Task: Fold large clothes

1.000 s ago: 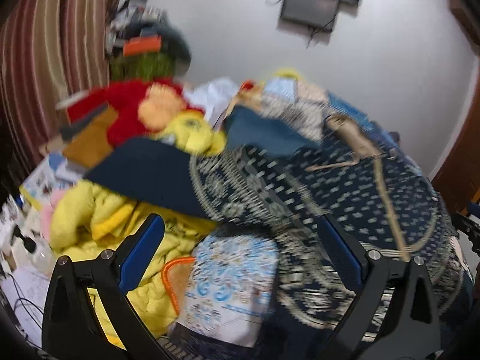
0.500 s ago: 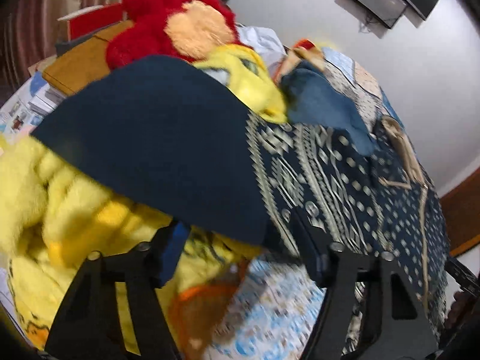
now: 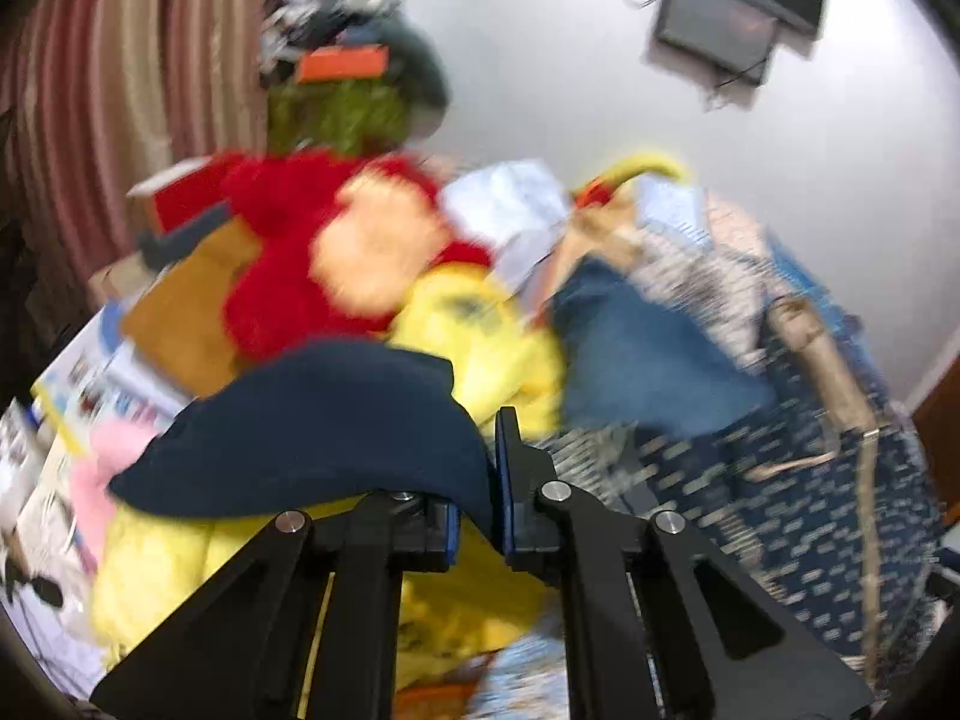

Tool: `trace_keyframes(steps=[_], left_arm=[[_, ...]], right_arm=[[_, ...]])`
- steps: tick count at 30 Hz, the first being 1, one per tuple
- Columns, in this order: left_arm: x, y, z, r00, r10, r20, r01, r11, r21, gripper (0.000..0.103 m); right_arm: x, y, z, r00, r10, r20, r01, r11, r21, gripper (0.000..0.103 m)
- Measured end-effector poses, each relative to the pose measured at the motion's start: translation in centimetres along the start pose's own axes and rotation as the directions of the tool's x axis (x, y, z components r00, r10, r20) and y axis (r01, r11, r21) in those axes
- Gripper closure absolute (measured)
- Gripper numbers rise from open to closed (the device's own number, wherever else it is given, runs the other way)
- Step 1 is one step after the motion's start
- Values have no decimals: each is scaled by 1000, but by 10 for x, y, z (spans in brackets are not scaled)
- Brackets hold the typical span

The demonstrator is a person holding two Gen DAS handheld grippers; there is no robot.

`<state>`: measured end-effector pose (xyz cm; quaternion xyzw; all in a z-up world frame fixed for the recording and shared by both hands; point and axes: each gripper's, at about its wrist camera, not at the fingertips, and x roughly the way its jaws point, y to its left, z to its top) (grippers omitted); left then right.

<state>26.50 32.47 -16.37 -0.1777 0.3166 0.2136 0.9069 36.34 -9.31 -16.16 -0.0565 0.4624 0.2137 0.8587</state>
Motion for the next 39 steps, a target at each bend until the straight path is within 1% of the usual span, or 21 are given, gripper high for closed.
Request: trace_keyframes(steps=[3,6,8,10,12,15,17,18,20,22,25,27,29,31,32,33,34,35,36,37,39], left_arm=[[-17,-36,21,997,-60,51,57,997,58,97],[-35,-87,35,986,-148,80,136,980,144,98],[-46,-127,39,971,-226,78,205,955,213,98],[-51,-162,36,958,-282,51,259,929,263,98],[-51,-201,27,942,-336,-8,322,894,313,98],[-42,-244,4,919,-379,-111,392,845,362,98],[-28,-279,-24,906,-370,-203,422,813,402,98],[-22,-288,-33,903,-362,-233,428,805,411,98],[-4,-309,-66,875,-341,-343,467,781,415,98],[8,-323,-93,853,-314,-417,485,771,413,98],[21,-334,-133,832,-249,-495,485,760,433,98],[23,-332,-148,835,-218,-505,470,761,448,98],[17,-326,-153,844,-219,-490,461,762,454,97],[8,-318,-151,828,-231,-510,482,758,439,92],[4,-315,-150,820,-242,-519,494,757,428,83],[-4,-307,-146,806,-264,-529,516,752,410,69],[-9,-301,-144,806,-276,-524,520,752,405,62],[-18,-291,-138,815,-287,-502,516,755,405,48],[-21,-287,-132,824,-292,-485,509,758,408,43],[-28,-276,-126,841,-296,-453,492,767,412,42],[-31,-257,-112,863,-288,-416,458,793,401,39]], right_arm=[[-16,-5,0,1000,-8,20,9,1000,-1,0],[-37,-14,-2,999,-13,51,12,1000,20,0],[-49,-21,-5,998,-10,68,8,999,36,0],[-61,-30,-10,997,-17,79,13,999,44,0],[-71,-40,-14,996,-28,86,23,998,51,0],[-82,-56,-22,996,-44,84,39,997,62,0],[-86,-66,-29,996,-54,77,49,996,74,0],[-89,-72,-34,996,-56,72,50,995,82,0],[-92,-81,-43,997,-57,55,52,994,95,0],[-93,-87,-49,997,-59,39,55,994,99,0],[-94,-94,-62,997,-70,15,68,993,92,0],[-95,-96,-70,997,-77,8,76,994,83,0],[-96,-97,-76,996,-90,3,90,993,71,0],[-97,-96,-79,995,-102,6,102,993,59,0],[-96,-96,-80,994,-105,7,105,993,55,0],[-96,-96,-81,994,-110,7,110,993,49,0],[-96,-95,-81,994,-112,5,112,993,45,0],[-95,-94,-80,994,-113,3,112,993,42,0],[-93,-93,-79,994,-111,3,111,993,40,0],[-93,-92,-78,994,-109,4,109,993,39,0],[-89,-89,-75,995,-104,5,103,994,40,0]])
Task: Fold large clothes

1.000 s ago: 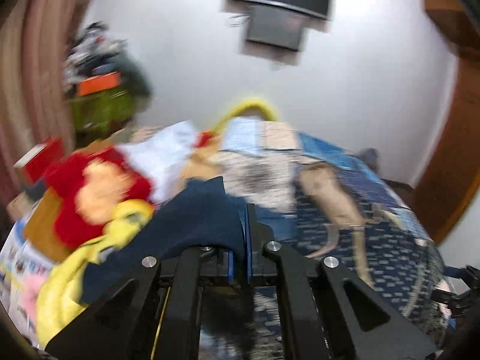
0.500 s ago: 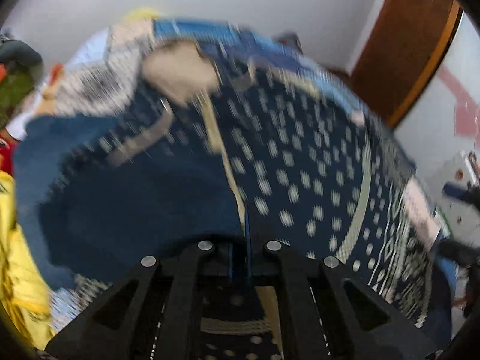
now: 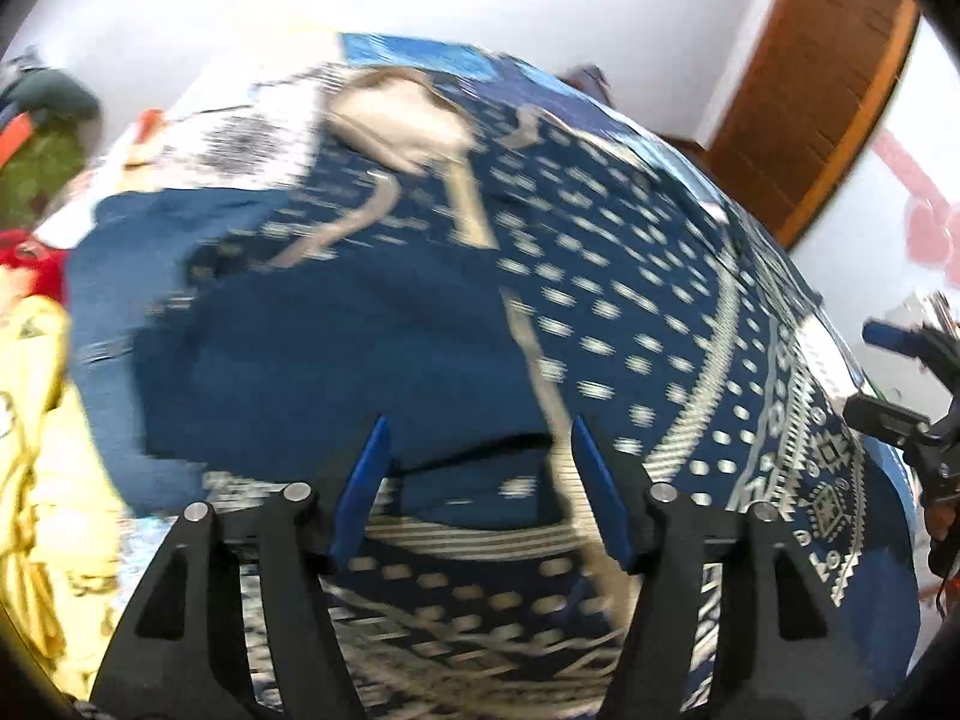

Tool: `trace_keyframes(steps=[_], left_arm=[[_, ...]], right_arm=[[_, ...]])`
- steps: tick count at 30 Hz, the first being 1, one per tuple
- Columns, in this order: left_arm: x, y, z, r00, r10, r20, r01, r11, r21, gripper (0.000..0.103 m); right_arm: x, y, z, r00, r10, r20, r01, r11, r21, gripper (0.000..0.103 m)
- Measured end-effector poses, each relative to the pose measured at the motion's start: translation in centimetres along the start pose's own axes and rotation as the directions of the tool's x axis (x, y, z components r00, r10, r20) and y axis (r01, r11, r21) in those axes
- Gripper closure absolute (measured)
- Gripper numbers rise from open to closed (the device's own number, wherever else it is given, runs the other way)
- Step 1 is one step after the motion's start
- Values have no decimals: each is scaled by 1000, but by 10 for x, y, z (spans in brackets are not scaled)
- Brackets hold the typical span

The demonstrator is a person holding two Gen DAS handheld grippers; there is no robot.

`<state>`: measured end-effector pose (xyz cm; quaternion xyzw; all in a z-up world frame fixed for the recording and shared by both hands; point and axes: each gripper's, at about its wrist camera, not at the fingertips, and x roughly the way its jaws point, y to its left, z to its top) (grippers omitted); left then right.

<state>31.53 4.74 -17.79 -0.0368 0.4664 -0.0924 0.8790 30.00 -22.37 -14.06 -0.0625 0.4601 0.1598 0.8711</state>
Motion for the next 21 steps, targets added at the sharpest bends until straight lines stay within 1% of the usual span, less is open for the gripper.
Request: trace_keyframes(steps=[2,4,6,8,9,11,13,15,17,19,20,21], left_arm=[[-10,33,0,999,27,19,-26,997,-71,39],[-10,64,-1,999,44,17,-42,989,-141,39],[-5,100,-7,999,48,3,-46,970,-238,39],[2,125,-11,999,30,-13,-33,951,-307,39],[8,143,-16,1000,8,-22,-15,934,-356,39],[20,158,-20,999,-29,-31,14,912,-410,39],[34,174,-26,996,-78,-39,51,881,-470,39],[42,180,-28,993,-112,-28,83,863,-499,41],[45,183,-29,991,-131,-6,109,851,-513,43],[50,185,-26,992,-127,21,119,840,-529,50],[52,188,-23,994,-110,24,106,837,-537,63],[54,188,-21,996,-87,18,83,838,-539,78]], right_arm=[[4,5,3,1000,3,0,-3,1000,-1,0],[9,10,7,1000,9,-1,-9,1000,-5,0],[13,16,10,1000,10,-2,-10,1000,-11,0],[17,20,13,1000,12,-2,-12,1000,-17,0],[19,22,15,1000,13,-2,-13,1000,-21,0],[23,27,17,1000,15,-5,-15,999,-30,0],[27,30,18,1000,14,-8,-14,999,-38,0],[31,32,20,1000,7,-12,-8,999,-43,0],[34,34,20,1000,1,-16,-2,999,-49,0],[37,34,19,1000,-4,-20,3,999,-50,0],[38,34,19,1000,-5,-23,4,999,-49,0],[39,34,18,1000,-6,-27,4,999,-46,0]])
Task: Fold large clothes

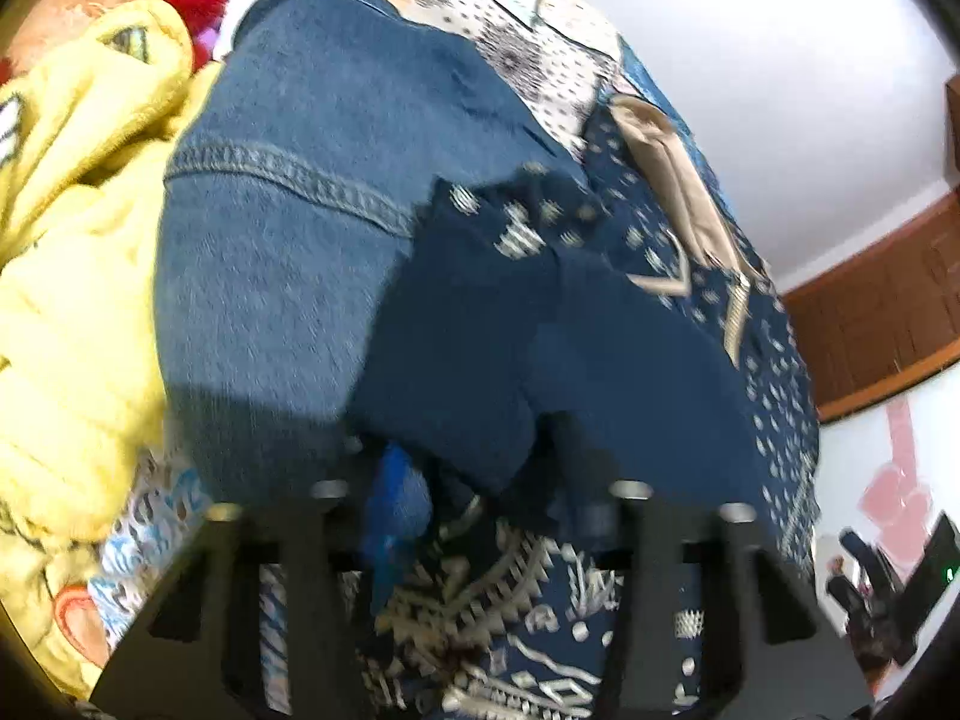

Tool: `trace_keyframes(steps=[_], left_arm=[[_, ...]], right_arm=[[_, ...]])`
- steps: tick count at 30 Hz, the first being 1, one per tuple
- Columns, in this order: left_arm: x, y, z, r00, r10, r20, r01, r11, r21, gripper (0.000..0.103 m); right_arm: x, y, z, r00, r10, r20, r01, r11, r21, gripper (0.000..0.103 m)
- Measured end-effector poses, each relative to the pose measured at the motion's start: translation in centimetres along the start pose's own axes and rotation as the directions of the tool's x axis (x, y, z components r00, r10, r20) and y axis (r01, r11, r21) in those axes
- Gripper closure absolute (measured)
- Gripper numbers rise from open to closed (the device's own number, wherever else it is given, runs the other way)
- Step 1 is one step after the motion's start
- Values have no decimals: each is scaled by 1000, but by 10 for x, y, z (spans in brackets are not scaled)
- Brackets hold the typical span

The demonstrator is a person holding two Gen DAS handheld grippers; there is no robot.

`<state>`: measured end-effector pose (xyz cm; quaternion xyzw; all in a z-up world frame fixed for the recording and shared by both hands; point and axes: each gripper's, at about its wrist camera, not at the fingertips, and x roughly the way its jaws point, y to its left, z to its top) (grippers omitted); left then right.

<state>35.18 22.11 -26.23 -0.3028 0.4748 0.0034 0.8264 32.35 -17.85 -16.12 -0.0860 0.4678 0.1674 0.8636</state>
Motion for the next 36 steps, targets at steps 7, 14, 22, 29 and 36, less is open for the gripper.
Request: trace_keyframes(steps=[7,14,22,29,36], left_arm=[[-30,-39,10,982,142,128,-161,976,146,95],[-91,-139,26,968,13,249,-96,940,327,96],[-107,-292,17,952,-200,233,46,844,534,96],[-38,-369,-23,981,-175,89,80,769,634,96],[61,-385,-80,984,-63,-165,154,766,624,96]], right_arm=[[-8,-10,-6,1000,-6,7,6,1000,13,0],[-28,-32,-12,999,-14,47,11,998,59,0],[-52,-69,-26,996,-25,91,12,990,142,0],[-64,-113,-48,995,-68,78,49,973,225,0],[-69,-149,-71,994,-103,47,84,950,300,0]])
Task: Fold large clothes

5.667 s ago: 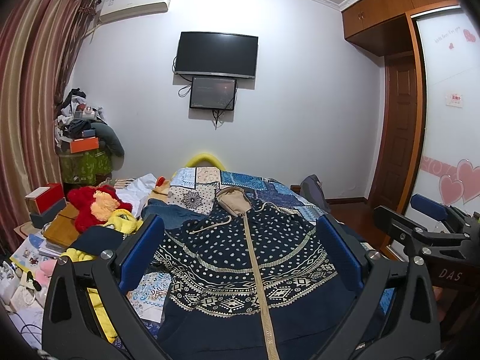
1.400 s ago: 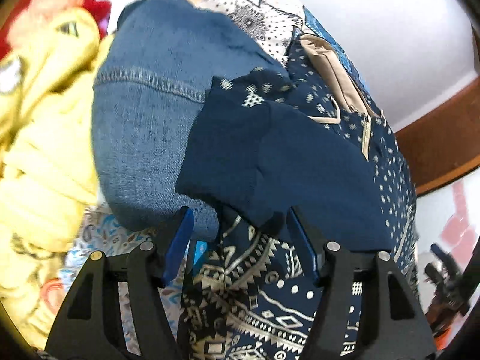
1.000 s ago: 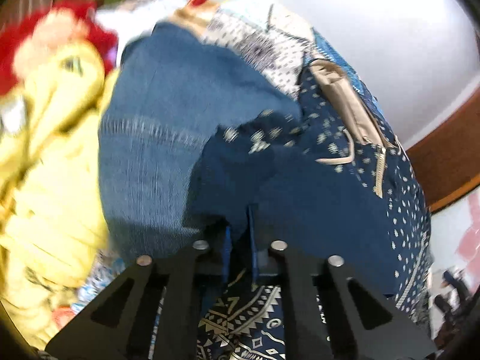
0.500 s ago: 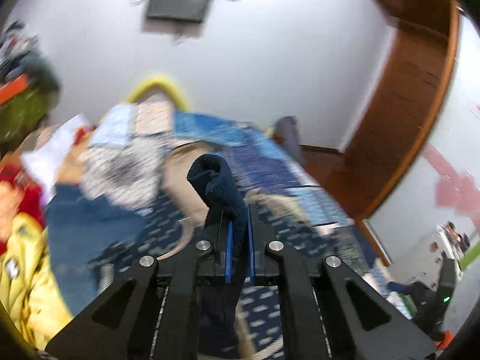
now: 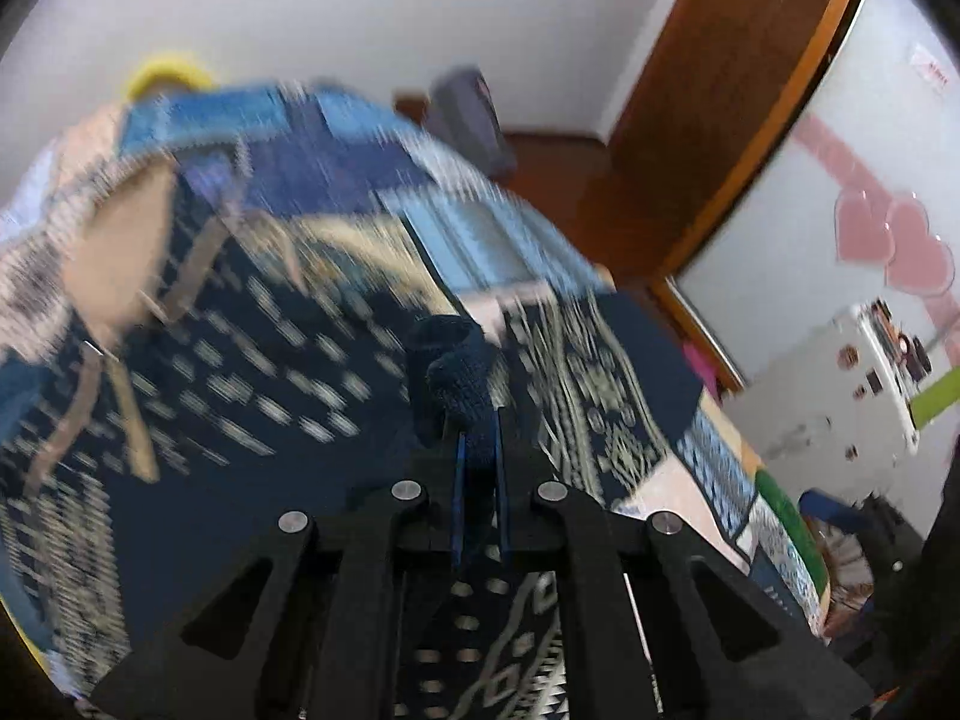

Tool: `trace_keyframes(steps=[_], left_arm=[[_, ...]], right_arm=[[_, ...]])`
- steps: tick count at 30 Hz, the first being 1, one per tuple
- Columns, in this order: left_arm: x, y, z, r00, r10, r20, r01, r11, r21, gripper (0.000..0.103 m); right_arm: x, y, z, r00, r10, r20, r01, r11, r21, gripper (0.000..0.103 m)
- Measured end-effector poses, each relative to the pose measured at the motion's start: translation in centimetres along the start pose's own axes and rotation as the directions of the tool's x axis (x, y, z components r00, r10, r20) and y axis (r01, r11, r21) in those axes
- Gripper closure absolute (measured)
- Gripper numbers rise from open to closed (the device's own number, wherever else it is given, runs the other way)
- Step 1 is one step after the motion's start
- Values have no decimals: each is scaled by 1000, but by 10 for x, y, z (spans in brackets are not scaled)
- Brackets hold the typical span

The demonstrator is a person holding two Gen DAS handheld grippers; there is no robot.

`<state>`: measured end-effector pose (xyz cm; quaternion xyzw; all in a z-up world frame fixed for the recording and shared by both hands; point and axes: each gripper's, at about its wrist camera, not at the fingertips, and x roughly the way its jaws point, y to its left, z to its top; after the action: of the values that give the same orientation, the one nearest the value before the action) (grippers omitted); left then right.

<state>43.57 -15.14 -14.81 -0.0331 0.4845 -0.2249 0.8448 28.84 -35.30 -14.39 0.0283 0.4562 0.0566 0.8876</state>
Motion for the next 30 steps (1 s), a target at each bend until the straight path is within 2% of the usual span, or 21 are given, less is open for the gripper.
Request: trace_keyframes(steps=[3,7,9,11,16,18,20,23,28,30], left_arm=[[24,-19,-12,997,-39,-69,41,999,19,96],[41,-45,-27,992,-27,-120,36,997,71,95],[41,-52,-32,989,-26,-142,39,995,87,83],[39,-52,-34,986,-57,-159,72,993,90,70],[4,-46,-34,990,-88,-108,99,989,106,56],[-21,-31,-31,998,-49,-40,53,993,101,45],[-39,-14,-29,1000,4,19,-5,996,87,42],[-61,26,-28,986,145,86,-149,988,43,36],[-71,99,-40,954,294,60,-292,956,-37,36],[-68,119,-47,950,311,37,-308,949,-71,36]], right_arm=[[1,-14,-6,1000,-18,-11,18,1000,21,0],[6,-30,-11,999,-36,-32,38,998,48,0],[10,-37,-11,998,-38,-44,41,997,69,0],[13,-45,-10,998,-36,-51,40,995,91,0],[21,-64,2,998,-33,-59,41,989,143,0],[24,-70,11,998,-26,-58,35,986,163,0],[28,-77,20,999,-14,-50,22,983,181,0],[42,-89,36,998,22,-54,-9,971,237,0],[89,-119,53,991,71,-116,-22,925,378,2],[110,-134,53,985,104,-138,-32,893,449,7]])
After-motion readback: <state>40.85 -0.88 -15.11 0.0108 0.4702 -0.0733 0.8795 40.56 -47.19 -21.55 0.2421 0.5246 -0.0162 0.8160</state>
